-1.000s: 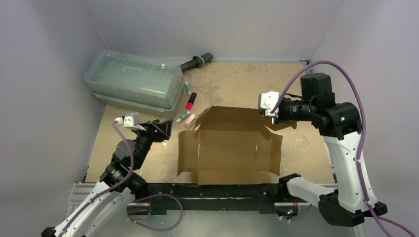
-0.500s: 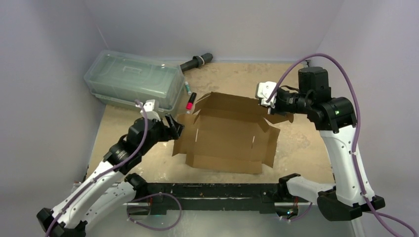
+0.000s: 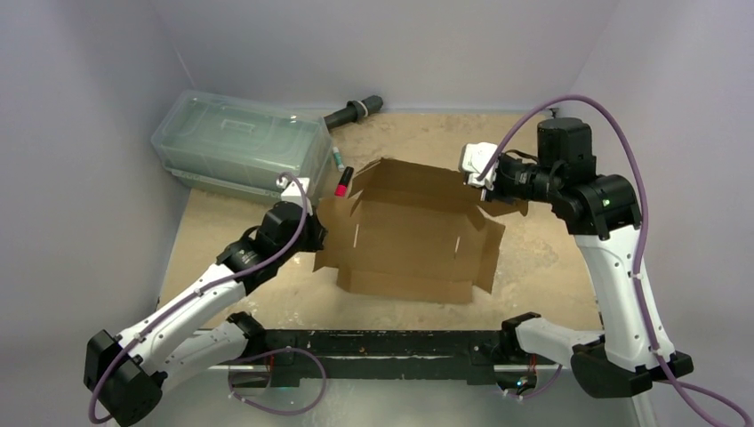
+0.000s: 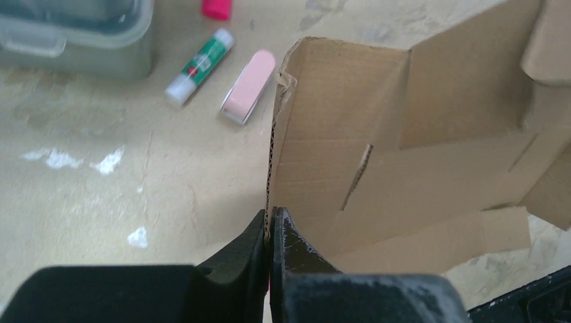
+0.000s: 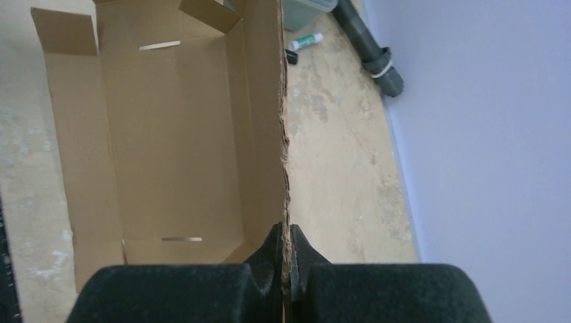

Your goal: Fold the paper box

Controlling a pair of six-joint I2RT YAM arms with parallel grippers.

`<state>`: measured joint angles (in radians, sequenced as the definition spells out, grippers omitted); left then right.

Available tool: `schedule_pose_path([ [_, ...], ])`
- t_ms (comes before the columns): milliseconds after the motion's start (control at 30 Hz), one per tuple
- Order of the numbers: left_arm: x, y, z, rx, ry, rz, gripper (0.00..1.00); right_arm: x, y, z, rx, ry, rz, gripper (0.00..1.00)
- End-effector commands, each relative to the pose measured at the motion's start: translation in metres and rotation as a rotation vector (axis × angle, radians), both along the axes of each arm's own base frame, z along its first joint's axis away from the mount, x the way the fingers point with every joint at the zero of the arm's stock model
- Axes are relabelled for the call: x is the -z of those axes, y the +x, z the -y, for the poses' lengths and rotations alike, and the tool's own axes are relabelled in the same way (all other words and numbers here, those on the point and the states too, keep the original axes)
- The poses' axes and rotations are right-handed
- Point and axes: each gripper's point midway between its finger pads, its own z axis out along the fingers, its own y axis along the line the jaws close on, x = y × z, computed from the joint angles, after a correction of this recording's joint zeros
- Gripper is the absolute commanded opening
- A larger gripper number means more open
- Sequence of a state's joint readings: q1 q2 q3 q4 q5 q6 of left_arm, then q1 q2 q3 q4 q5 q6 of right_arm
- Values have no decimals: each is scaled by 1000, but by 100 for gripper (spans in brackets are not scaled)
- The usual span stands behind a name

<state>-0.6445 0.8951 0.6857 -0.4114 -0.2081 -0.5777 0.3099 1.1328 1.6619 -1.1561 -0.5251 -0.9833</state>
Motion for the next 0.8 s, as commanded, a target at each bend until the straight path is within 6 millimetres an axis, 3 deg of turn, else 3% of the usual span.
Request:
schedule_pose_path([
  [0, -41, 31, 25, 36, -100, 224, 0, -40, 28, 9, 107, 22, 160, 0],
  [133, -68, 61, 45, 43, -125, 431, 0, -60, 36, 6, 109, 44, 208, 0],
  [267, -80, 77, 66, 66, -55, 631, 0, -54, 35, 1, 69, 40, 195, 0],
  [367, -67, 80, 70, 91, 46, 734, 0, -25, 21, -3, 9, 20, 130, 0],
  [467, -46, 75, 60, 87, 72, 781, 0, 4, 4, -4, -26, 11, 64, 0],
  [567, -27, 65, 53, 98, 72, 783, 0, 20, -8, -2, -16, 31, 23, 0],
  [767, -2, 46, 60, 199, 48, 741, 0, 48, -27, -6, -36, 59, -89, 0],
])
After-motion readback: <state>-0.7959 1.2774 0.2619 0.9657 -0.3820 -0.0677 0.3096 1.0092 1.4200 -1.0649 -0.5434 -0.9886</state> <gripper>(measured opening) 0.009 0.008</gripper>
